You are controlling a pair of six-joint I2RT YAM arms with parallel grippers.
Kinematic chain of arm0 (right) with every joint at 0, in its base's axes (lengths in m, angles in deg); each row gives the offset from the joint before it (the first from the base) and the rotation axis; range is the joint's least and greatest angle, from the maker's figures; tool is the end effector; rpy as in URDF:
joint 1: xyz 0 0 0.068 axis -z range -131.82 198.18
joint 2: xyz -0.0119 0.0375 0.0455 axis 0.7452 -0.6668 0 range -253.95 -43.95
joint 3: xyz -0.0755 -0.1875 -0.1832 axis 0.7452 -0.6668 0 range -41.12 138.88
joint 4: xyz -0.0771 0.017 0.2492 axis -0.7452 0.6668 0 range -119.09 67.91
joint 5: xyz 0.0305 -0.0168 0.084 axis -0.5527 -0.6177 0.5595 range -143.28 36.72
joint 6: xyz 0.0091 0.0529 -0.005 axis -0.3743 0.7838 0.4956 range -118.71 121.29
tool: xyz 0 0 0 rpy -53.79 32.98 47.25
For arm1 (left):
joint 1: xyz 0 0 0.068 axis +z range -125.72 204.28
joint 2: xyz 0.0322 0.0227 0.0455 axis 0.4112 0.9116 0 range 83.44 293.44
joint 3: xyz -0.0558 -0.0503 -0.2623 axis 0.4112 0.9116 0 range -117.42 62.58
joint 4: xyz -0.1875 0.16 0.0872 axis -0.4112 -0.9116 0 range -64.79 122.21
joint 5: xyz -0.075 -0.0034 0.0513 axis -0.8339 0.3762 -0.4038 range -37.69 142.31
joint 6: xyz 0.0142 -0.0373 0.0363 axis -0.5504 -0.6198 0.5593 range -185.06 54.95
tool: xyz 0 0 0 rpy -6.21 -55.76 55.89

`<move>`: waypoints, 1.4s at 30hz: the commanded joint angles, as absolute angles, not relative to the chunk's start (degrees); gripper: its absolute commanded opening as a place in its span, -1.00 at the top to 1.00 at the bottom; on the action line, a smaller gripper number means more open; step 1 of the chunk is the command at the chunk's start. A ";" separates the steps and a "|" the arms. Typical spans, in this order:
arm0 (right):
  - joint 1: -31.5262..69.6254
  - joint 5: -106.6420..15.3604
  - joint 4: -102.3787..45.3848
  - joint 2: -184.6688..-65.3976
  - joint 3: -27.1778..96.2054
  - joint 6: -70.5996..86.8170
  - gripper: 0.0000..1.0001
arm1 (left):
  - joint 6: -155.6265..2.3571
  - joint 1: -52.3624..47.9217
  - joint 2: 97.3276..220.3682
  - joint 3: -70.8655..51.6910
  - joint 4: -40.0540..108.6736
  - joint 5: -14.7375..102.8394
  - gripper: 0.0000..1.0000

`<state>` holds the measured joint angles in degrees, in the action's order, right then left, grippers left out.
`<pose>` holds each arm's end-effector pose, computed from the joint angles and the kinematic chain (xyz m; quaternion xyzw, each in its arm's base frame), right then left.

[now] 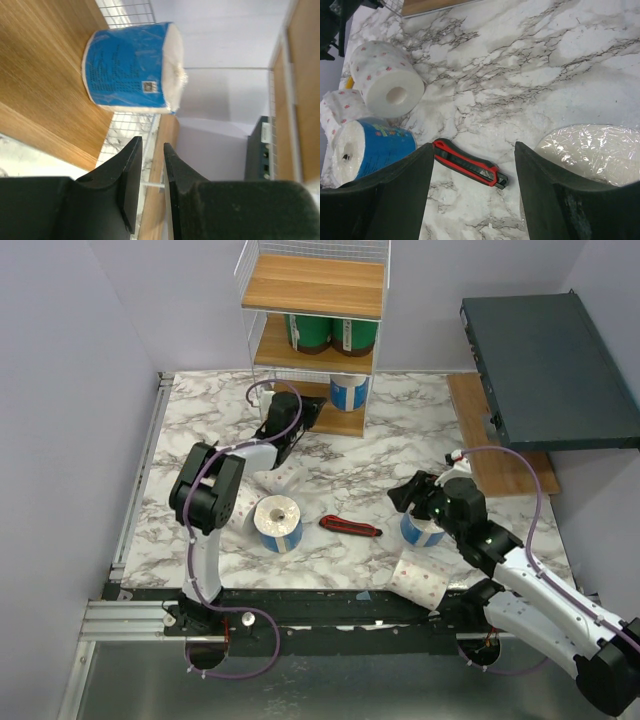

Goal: Place and organize the paper towels onto the shelf
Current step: Adjust the paper towel on the shelf, then pick up the paper towel from the center of the board.

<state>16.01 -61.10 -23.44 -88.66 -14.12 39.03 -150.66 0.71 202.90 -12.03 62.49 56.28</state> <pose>0.1586 0.0940 0.2386 0.0779 0.8309 0.2672 0.4818 0.4335 -0.1864 0.1856 -0.4255 0.6666 -0.4824 0.3766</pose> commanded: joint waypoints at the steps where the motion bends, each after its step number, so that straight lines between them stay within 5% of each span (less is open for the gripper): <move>1: 16.10 -59.75 -24.09 -86.60 -12.64 39.79 -0.38 | -150.38 1.08 192.89 -3.42 68.83 54.98 0.55; 10: 16.10 -59.60 -20.39 -84.74 -11.21 39.78 -0.38 | -140.25 -1.61 175.71 8.60 60.00 54.01 0.38; 15: 16.06 -59.66 -19.60 -84.39 -11.06 39.82 -0.39 | -133.78 -4.36 164.55 15.62 48.82 57.40 -0.26; 23: 16.01 -56.38 -20.48 -85.41 -11.44 38.48 -0.40 | -122.05 -6.30 143.40 23.34 32.54 66.98 -0.97; 31: 15.96 -50.56 -24.03 -89.65 -11.64 36.19 -0.40 | -125.03 -6.23 124.12 26.41 11.71 75.12 -0.97; 42: 3.83 -52.97 -24.45 -110.98 2.06 34.70 -0.39 | -114.81 -5.69 106.77 38.30 18.14 70.68 -0.97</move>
